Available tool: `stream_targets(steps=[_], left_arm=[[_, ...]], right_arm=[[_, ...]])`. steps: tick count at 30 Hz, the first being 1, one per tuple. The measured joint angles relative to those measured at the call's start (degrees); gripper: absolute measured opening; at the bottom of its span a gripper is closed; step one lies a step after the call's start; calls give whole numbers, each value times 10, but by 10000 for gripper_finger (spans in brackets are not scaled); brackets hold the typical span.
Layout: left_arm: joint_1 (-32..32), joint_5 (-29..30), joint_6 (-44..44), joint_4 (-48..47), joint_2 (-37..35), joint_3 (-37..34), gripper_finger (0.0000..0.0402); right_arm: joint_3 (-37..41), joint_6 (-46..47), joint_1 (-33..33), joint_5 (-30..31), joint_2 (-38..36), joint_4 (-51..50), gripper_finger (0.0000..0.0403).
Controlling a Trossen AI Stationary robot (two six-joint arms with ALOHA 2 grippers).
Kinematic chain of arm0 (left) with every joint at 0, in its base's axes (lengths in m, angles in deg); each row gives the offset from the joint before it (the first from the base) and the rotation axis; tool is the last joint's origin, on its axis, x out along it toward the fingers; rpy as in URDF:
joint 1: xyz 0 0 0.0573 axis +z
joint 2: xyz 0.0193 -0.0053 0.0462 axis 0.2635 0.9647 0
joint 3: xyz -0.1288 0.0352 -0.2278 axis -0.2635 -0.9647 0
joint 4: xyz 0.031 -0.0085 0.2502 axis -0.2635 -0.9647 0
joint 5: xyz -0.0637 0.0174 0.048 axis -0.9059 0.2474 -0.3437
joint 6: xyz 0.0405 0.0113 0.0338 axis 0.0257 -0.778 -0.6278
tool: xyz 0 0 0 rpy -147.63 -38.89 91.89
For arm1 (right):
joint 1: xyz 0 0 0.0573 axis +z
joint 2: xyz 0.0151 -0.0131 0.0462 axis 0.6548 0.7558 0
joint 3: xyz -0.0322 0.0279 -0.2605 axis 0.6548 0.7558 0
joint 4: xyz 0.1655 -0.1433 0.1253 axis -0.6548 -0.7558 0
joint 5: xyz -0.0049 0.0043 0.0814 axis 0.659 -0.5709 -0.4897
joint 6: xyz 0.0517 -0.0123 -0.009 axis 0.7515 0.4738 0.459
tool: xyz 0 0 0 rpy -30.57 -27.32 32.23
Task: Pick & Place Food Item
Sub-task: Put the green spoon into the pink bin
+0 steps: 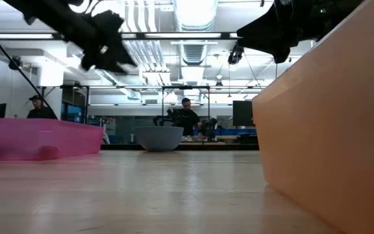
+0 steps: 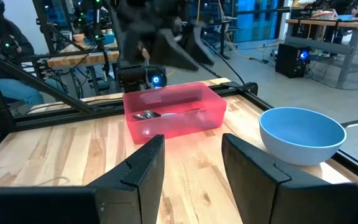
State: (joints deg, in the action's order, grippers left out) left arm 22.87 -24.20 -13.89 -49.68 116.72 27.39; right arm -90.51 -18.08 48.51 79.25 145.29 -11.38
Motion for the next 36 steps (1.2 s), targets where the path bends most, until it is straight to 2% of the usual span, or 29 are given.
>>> stream_targets(steps=[3, 6, 8, 10, 12, 16, 36], left_arm=[[0, -90, -135, 86, 1, -6, 255], [0, -245, -301, 86, 0, -7, 255], [-1, -307, -334, 99, -1, -15, 255], [0, -304, -328, 139, -1, -24, 255], [0, -277, -302, 164, -2, -32, 255], [0, -247, -273, 163, -1, -35, 255], [0, -243, -266, 132, -1, -42, 255]], right_arm=[[0, 0, 0, 0, 0, 0, 157], [0, 0, 0, 0, 0, 0, 157], [0, 0, 0, 0, 0, 0, 157], [0, 0, 0, 0, 0, 0, 157], [0, 0, 0, 0, 0, 0, 157], [0, 0, 0, 0, 0, 0, 157], [0, 0, 0, 0, 0, 0, 157]])
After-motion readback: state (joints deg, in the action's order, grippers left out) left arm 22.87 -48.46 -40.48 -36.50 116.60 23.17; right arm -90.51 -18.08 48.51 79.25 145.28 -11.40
